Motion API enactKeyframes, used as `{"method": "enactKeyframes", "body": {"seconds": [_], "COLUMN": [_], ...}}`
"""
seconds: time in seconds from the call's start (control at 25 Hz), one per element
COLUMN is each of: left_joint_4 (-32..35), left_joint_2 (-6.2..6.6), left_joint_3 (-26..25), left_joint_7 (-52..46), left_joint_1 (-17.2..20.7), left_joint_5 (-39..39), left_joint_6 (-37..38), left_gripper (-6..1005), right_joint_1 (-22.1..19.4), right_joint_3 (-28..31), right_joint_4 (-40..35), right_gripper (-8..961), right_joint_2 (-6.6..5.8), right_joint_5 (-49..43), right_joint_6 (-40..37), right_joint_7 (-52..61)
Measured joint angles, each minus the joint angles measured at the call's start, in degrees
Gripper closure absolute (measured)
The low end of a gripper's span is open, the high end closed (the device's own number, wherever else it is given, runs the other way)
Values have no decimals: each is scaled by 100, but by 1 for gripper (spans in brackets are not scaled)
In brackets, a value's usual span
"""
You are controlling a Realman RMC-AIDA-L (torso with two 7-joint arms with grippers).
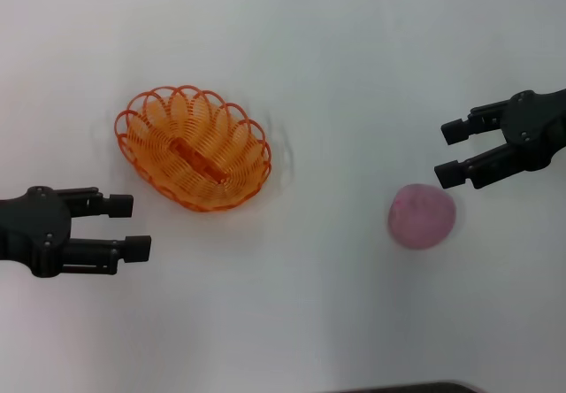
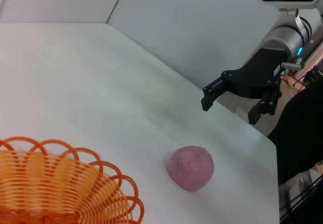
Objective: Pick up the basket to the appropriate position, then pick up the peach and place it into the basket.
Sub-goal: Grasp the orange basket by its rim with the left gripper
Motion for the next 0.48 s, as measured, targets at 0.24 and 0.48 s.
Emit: {"method": "enactKeyframes", "body": {"seconds": [0.24,0.48], "left_joint_4": [9,12], "left_joint_2": [-7,-10], "left_joint_3": [5,4], "left_joint_7": [-5,-5], "left_joint_1": [-6,-7], "left_joint_5": [22,26], "left_joint_6": [-12,-17], "left_gripper": [156,155], "right_joint_1": [1,13], "right_joint_3": [-51,-64], "right_joint_4": [4,4], "right_gripper": [-3,-4], "right_joint_2": [0,10], "right_joint_5": [0,1], "right_joint_6": [8,13], "right_joint_7": [0,0]}}
